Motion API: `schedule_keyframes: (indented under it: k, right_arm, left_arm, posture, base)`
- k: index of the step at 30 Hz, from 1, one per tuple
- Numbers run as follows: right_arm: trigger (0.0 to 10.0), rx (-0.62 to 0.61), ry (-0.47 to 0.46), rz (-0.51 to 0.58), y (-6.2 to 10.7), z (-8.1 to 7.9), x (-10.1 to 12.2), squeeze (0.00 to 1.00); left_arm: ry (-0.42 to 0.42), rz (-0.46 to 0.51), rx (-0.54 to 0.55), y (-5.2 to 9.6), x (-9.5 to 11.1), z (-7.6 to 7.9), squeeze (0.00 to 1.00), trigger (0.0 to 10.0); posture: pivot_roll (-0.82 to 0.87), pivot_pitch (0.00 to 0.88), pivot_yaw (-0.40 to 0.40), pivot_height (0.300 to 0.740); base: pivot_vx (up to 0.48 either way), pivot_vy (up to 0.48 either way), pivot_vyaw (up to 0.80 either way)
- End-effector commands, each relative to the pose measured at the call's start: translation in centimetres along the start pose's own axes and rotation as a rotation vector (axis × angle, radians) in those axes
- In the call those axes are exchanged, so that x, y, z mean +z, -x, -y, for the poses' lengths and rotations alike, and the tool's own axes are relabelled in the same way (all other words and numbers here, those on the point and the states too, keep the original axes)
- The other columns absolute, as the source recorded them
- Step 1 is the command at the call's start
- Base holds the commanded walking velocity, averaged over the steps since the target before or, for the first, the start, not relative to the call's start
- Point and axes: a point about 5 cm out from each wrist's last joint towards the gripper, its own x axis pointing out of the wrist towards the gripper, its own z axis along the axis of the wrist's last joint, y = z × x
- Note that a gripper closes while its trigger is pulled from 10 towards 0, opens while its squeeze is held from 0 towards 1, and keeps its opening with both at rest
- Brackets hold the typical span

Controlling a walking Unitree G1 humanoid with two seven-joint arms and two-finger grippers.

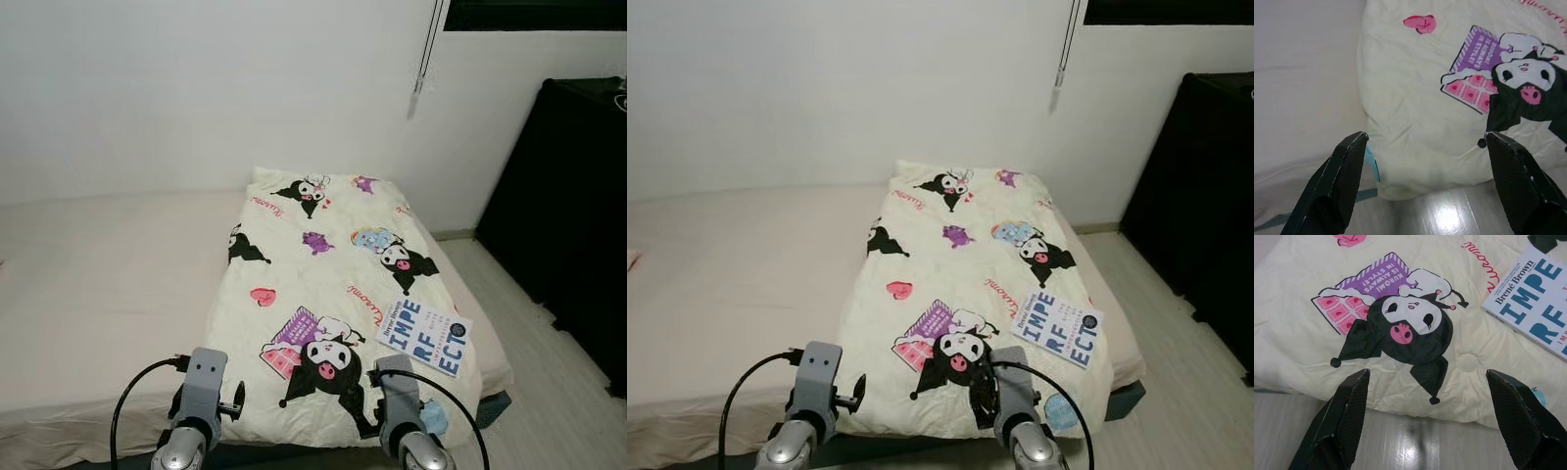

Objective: Clean up the room

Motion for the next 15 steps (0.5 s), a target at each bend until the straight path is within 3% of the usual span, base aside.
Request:
schedule_keyframes:
  k: [1, 15]
  right_arm:
    - [10.0, -0.012, -0.019, 0.003, 0.14, 0.14, -0.13, 0.0]
    - [10.0, -0.011, -0.013, 0.004, 0.14, 0.21, -0.08, 0.0]
  left_arm:
    - [0.016, 0.003, -0.004, 0.22, -0.1, 0.13, 0.0, 10.0]
    - [0.035, 0.035, -0.029, 0.2, 0.35, 0.43, 0.0, 10.0]
  posture:
    - [-0.01, 0.048, -0.027, 0.74]
    - [-0.01, 0.042, -0.028, 0.74]
  base:
    - [0.0, 0.0, 0.0]
    - [0.0, 0.0, 0.0]
